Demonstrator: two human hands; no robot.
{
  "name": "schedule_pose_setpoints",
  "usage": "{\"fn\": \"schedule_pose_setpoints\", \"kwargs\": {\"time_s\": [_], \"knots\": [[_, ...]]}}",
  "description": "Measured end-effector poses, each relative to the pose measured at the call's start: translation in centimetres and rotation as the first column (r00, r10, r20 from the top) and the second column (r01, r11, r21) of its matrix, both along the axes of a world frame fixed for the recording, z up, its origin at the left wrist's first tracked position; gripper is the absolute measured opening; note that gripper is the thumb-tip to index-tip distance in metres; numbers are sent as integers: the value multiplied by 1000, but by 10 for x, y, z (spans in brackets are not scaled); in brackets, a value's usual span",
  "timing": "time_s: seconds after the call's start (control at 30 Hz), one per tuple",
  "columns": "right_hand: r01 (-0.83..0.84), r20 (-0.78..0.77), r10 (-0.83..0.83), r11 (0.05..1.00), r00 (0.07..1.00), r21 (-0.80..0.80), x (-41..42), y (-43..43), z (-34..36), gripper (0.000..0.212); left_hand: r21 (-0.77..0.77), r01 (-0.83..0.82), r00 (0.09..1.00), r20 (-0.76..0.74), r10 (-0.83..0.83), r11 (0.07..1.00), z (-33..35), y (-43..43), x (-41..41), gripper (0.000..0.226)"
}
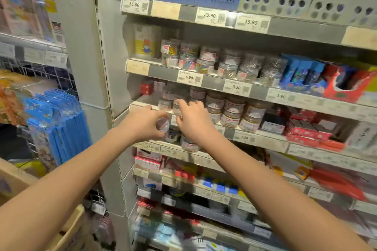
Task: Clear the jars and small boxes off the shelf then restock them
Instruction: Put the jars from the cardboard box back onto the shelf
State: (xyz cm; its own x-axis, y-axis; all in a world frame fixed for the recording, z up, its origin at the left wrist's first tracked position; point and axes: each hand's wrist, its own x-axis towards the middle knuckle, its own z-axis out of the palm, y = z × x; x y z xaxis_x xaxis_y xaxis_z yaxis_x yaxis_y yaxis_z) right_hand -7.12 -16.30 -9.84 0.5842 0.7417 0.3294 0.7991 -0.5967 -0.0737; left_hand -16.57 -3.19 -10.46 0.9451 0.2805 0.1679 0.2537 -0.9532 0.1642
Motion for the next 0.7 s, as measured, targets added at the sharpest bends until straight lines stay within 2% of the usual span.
{"fn": "schedule_pose_setpoints", "kwargs": {"time_s": [0.07,0.2,0.33,0.43,0.53,0.6,0.7], "knots": [[55,-31,-55,998,998,-6,5,-32,-1,40,-37,57,998,5,-57,998,4,-21,9,51],[162,-62,-162,987,985,-10,18,-76,1,43,-113,135,986,116,-122,984,24,-49,27,59],[202,-45,-201,979,979,17,34,-92,15,43,-201,175,940,327,-103,964,57,-48,45,62],[207,-52,-204,975,978,76,42,-89,31,45,-223,193,843,536,-46,956,82,-33,64,64],[177,-43,-173,978,984,112,52,-77,42,46,-375,202,710,692,128,905,97,-11,80,63],[155,-37,-152,981,988,116,58,-67,48,48,-409,188,636,743,207,893,103,9,90,64],[134,-25,-132,984,991,113,63,-51,55,49,-432,156,573,772,275,888,111,40,103,66]]}}
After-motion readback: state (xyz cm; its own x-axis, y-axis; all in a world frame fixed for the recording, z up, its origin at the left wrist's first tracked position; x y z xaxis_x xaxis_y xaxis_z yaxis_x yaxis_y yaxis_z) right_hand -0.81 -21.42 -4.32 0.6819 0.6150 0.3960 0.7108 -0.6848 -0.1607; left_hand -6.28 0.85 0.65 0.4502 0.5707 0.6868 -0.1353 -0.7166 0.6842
